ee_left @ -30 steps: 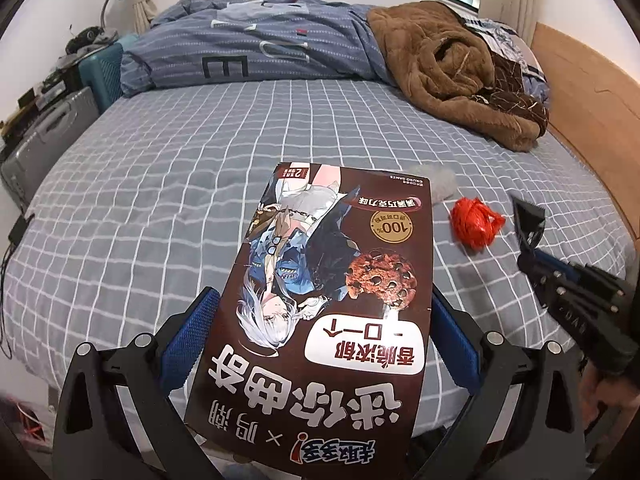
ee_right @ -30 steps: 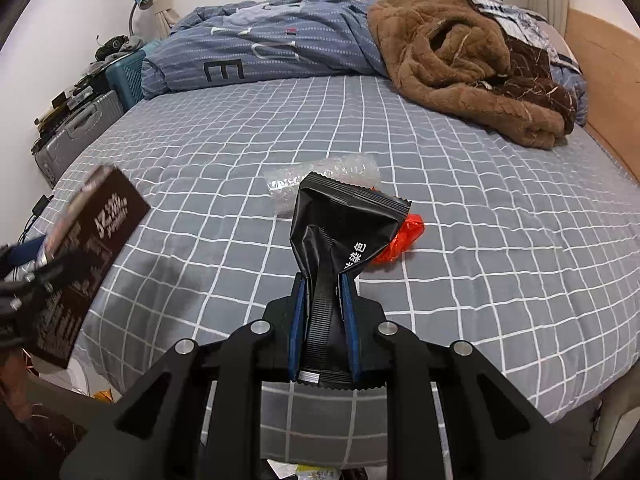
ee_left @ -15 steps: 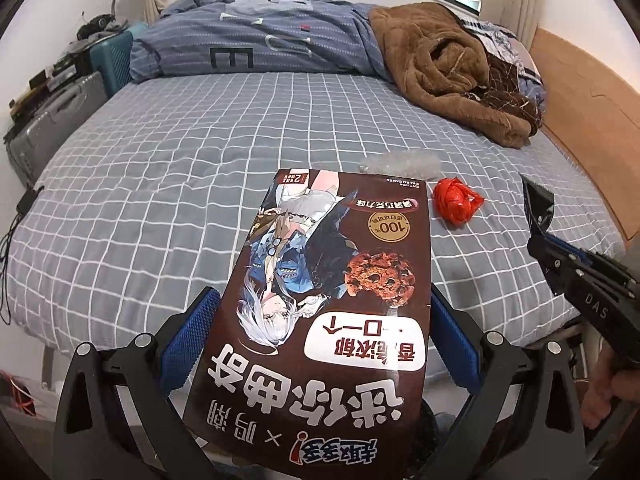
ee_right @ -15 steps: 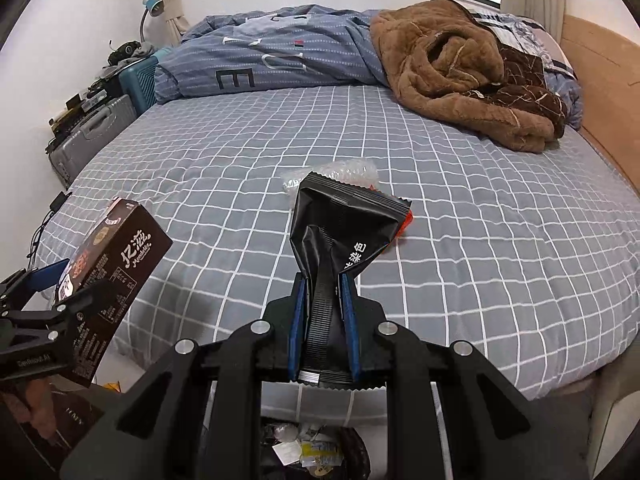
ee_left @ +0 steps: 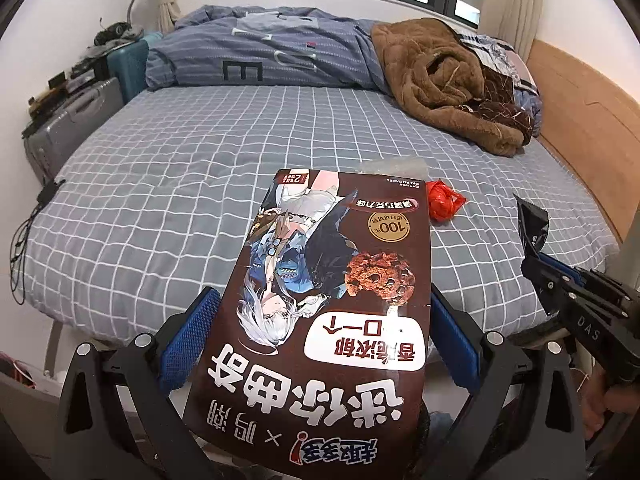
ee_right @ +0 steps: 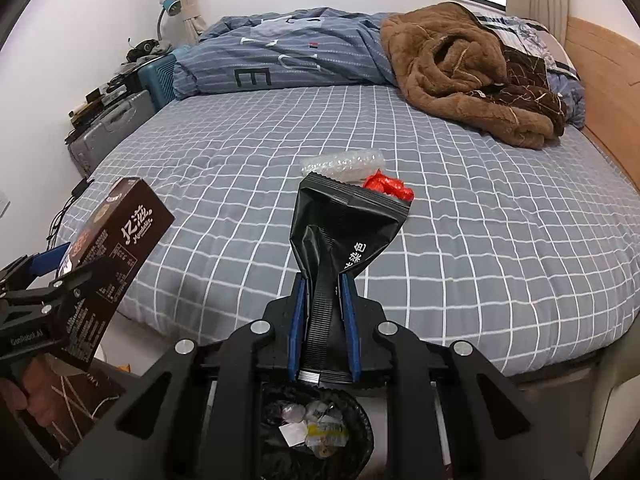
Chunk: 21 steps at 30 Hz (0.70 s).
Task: Collect trash
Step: 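Carry the box in left tool and sachet in right tool toward the bin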
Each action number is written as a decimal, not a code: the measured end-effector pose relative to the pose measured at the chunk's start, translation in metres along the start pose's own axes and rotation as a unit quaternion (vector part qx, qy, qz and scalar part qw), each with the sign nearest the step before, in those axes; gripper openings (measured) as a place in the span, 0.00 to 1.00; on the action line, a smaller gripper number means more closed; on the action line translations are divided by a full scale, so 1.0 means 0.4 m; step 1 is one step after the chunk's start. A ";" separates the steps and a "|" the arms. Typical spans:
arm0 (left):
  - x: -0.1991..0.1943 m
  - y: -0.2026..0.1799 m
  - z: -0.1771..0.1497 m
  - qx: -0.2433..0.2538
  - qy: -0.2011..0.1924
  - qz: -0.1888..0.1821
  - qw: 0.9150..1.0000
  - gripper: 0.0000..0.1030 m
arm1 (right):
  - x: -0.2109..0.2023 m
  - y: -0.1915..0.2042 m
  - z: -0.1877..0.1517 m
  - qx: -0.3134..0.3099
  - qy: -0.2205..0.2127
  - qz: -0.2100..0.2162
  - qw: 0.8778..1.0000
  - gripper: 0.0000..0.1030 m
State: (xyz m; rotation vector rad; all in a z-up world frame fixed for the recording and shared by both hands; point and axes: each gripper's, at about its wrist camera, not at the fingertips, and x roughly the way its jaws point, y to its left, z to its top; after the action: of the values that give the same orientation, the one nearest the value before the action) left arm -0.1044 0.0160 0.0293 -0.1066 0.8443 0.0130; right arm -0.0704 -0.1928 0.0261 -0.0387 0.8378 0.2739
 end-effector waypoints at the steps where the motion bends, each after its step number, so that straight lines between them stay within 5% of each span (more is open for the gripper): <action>1: -0.005 -0.001 -0.006 -0.002 0.000 0.001 1.000 0.93 | -0.005 0.001 -0.006 0.000 0.000 0.001 1.000 0.17; 21: -0.068 -0.007 -0.131 -0.009 0.005 0.018 1.000 0.93 | -0.068 0.047 -0.118 0.003 0.018 0.025 1.000 0.17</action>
State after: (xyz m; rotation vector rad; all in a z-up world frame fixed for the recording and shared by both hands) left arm -0.1612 0.0087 0.0153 -0.1083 0.8551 0.0530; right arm -0.1270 -0.1873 0.0158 -0.0179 0.8750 0.3180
